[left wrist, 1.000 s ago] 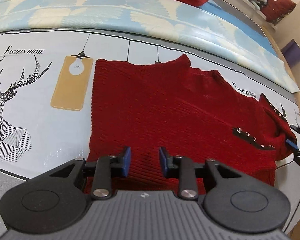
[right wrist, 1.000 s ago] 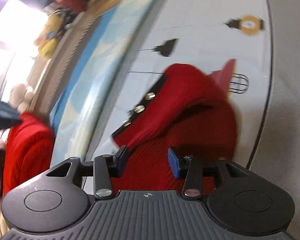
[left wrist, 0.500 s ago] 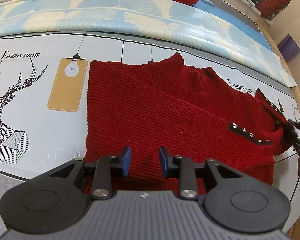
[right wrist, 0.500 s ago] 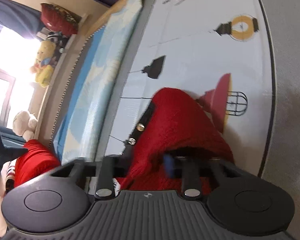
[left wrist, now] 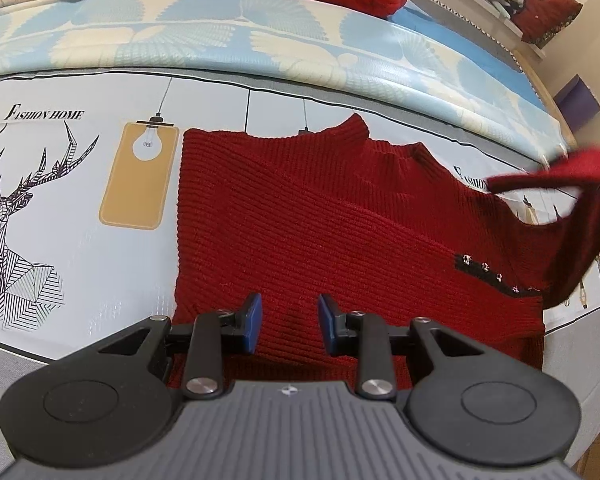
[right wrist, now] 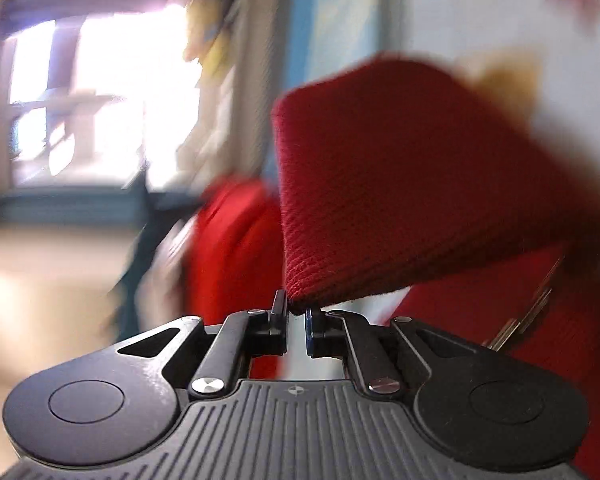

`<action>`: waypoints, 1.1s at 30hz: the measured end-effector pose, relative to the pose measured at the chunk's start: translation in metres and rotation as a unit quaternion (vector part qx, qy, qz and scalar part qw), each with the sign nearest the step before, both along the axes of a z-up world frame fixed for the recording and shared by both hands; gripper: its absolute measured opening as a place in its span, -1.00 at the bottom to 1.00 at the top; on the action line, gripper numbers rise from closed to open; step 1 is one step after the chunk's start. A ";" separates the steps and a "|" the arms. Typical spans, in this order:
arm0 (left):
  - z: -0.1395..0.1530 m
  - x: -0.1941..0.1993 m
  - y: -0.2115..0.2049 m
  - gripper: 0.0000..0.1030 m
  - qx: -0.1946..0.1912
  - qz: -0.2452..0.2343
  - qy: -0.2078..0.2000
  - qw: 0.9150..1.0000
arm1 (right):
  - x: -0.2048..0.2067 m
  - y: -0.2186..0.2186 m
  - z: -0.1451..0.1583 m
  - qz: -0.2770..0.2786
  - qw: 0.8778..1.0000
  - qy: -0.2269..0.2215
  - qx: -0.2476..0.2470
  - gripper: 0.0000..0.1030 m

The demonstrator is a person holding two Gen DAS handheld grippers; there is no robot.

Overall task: Fold small clothes
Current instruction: 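Carry the buttoned sleeve across the sweater body with the right gripper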

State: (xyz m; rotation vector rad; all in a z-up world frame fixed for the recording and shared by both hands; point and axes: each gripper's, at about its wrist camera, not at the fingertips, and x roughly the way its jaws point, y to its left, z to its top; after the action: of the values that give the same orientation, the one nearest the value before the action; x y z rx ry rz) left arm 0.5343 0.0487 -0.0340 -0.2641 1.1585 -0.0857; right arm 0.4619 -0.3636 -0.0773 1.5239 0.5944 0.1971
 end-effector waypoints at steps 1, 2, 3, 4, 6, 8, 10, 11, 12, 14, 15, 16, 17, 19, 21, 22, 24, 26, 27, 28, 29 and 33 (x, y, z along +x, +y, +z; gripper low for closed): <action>0.000 0.000 0.001 -0.34 0.000 0.001 -0.001 1.000 | 0.001 0.015 0.002 0.032 0.999 -0.027 0.021 -0.85; 0.000 0.000 0.002 -0.34 0.000 0.004 0.000 1.000 | 0.002 0.031 0.004 0.066 0.996 -0.053 0.033 -0.85; 0.000 0.000 0.003 -0.34 0.000 0.007 0.000 1.000 | 0.003 0.044 0.006 0.096 0.992 -0.070 0.037 -0.85; 0.000 0.000 0.004 -0.34 -0.001 0.009 0.000 1.000 | 0.004 0.060 0.005 0.134 0.987 -0.085 0.031 -0.85; -0.001 0.001 0.007 -0.30 0.000 0.015 0.001 1.000 | 0.008 0.085 -0.003 0.207 0.977 -0.050 -0.027 -0.83; 0.000 0.001 0.008 -0.29 0.003 0.018 0.002 1.000 | 0.011 0.108 -0.023 0.287 0.945 0.072 -0.136 -0.67; 0.000 0.001 0.011 -0.27 0.004 0.022 0.002 1.000 | 0.005 0.121 -0.043 0.342 0.895 0.160 -0.237 -0.67; 0.001 0.001 0.012 -0.26 0.004 0.024 0.003 1.000 | 0.002 0.124 -0.048 0.360 0.874 0.181 -0.270 -0.67; 0.001 0.001 0.013 -0.25 0.004 0.026 0.002 1.000 | 0.000 0.124 -0.050 0.367 0.867 0.185 -0.283 -0.67; 0.000 0.001 0.016 -0.23 0.002 0.031 0.002 1.000 | -0.001 0.116 -0.039 0.367 0.870 0.163 -0.288 -0.66; 0.000 0.002 0.017 -0.23 0.001 0.033 0.003 0.999 | 0.000 0.111 -0.031 0.365 0.871 0.147 -0.293 -0.61; -0.001 0.002 0.017 -0.23 0.000 0.035 0.004 0.999 | 0.000 0.104 -0.020 0.360 0.873 0.126 -0.303 -0.45; -0.001 0.002 0.017 -0.23 -0.001 0.036 0.006 0.999 | 0.002 0.093 -0.006 0.350 0.876 0.107 -0.314 -0.38; -0.003 0.003 0.017 -0.18 -0.004 0.033 0.009 0.999 | 0.003 0.067 0.015 0.302 0.886 0.084 -0.341 -0.35; -0.006 0.003 0.015 0.02 -0.005 0.030 0.014 0.999 | 0.000 0.028 0.032 0.221 0.894 0.083 -0.381 -0.34; -0.009 0.004 0.016 0.07 -0.003 0.028 0.016 0.999 | -0.001 0.013 0.036 0.191 0.895 0.088 -0.394 -0.33; -0.016 0.004 0.014 0.19 0.007 0.026 0.024 0.999 | -0.004 -0.012 0.035 0.151 0.897 0.112 -0.400 -0.30; -0.025 0.004 0.012 0.20 0.017 0.023 0.037 0.999 | -0.004 -0.023 0.023 0.146 0.901 0.134 -0.385 -0.26; -0.030 0.004 0.012 0.20 0.022 0.021 0.044 0.999 | -0.006 -0.023 0.015 0.153 0.902 0.140 -0.378 -0.18; -0.036 0.004 0.011 0.20 0.027 0.018 0.052 0.998 | -0.004 -0.023 0.009 0.163 0.902 0.146 -0.372 -0.08; -0.040 0.003 0.009 0.20 0.032 0.015 0.056 0.998 | -0.002 -0.020 0.000 0.177 0.899 0.150 -0.371 -0.02; -0.045 -0.002 -0.001 0.21 0.059 -0.007 0.051 0.997 | 0.002 -0.018 -0.027 0.189 0.894 0.182 -0.363 0.15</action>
State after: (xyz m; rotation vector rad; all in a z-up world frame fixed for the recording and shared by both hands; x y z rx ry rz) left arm 0.5328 0.0480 -0.0787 -0.1568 1.2613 -0.0168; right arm 0.4643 -0.3813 -0.1047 0.7024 1.1198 -0.0274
